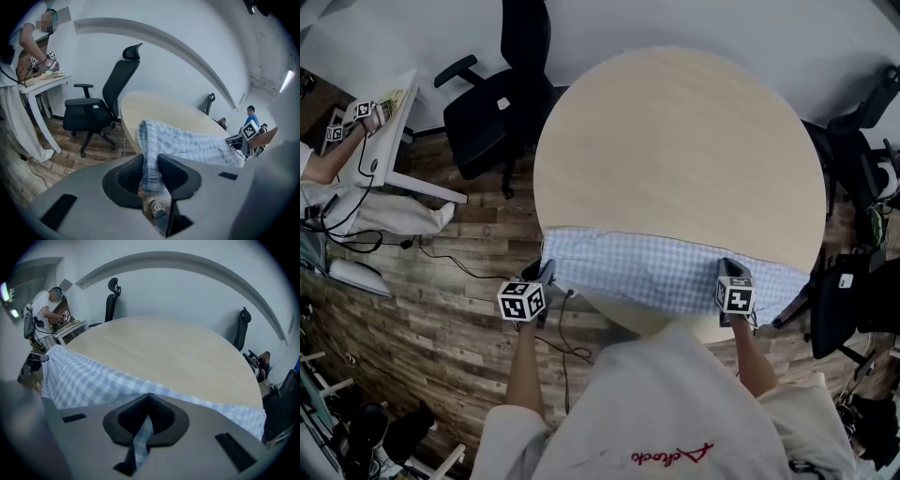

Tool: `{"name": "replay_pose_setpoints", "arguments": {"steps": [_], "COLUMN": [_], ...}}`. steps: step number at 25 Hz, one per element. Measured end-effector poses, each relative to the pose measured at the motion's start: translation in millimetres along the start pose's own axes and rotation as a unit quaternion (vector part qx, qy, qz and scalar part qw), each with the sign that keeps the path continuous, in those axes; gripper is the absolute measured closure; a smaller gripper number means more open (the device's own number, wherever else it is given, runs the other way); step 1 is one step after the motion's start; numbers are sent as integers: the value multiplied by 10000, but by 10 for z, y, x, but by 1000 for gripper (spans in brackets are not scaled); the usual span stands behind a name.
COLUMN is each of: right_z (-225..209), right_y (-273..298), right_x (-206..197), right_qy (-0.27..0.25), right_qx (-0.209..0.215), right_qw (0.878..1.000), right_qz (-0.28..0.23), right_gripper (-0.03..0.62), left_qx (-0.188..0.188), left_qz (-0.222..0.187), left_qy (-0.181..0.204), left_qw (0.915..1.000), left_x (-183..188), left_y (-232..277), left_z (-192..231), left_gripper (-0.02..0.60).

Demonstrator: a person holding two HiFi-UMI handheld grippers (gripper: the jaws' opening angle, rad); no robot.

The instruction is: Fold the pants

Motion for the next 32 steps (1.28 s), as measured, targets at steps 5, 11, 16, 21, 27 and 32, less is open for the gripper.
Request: {"name": "replay_pose_setpoints", "arguments": {"steps": [5,11,16,21,27,32], "right_z": [23,142,369,545,564,564], "right_y": [106,219,330,393,395,373], "right_x": [191,428,701,852,840,851], "right_qy": [-169,-423,-615,-834,-933,-994], "right_qx": [121,202,334,436,476,478], "right_qw": [9998,9988,9974,9953,9943,9936], "right_qz": [-40,-115,-179,-218,-207,-239], "right_gripper": [565,565,565,565,565,565], "left_qx": [83,248,465,439,-172,-423], "left_qz": [-37,-100,-239,-253,-135,-139], "left_qy": [-71,-72,-217,-408,-945,-1250], "left_qw": [9999,9996,9984,9979,9953,9912], "left_x": [26,96,163,131,-87,-260], "left_y": [-34,-106,-260,-324,-198,-87], "left_z": [111,254,489,602,574,541], "left_gripper": [460,460,477,492,386,333]}}
Point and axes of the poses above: the fingertips, and each gripper's own axes: y forward along the fingers, z to its left, x out of its top, the point moved 4 cm from there along -y, backward along the fingers, and after that the axes turned 8 degrees about z, right-handed, at the moved point
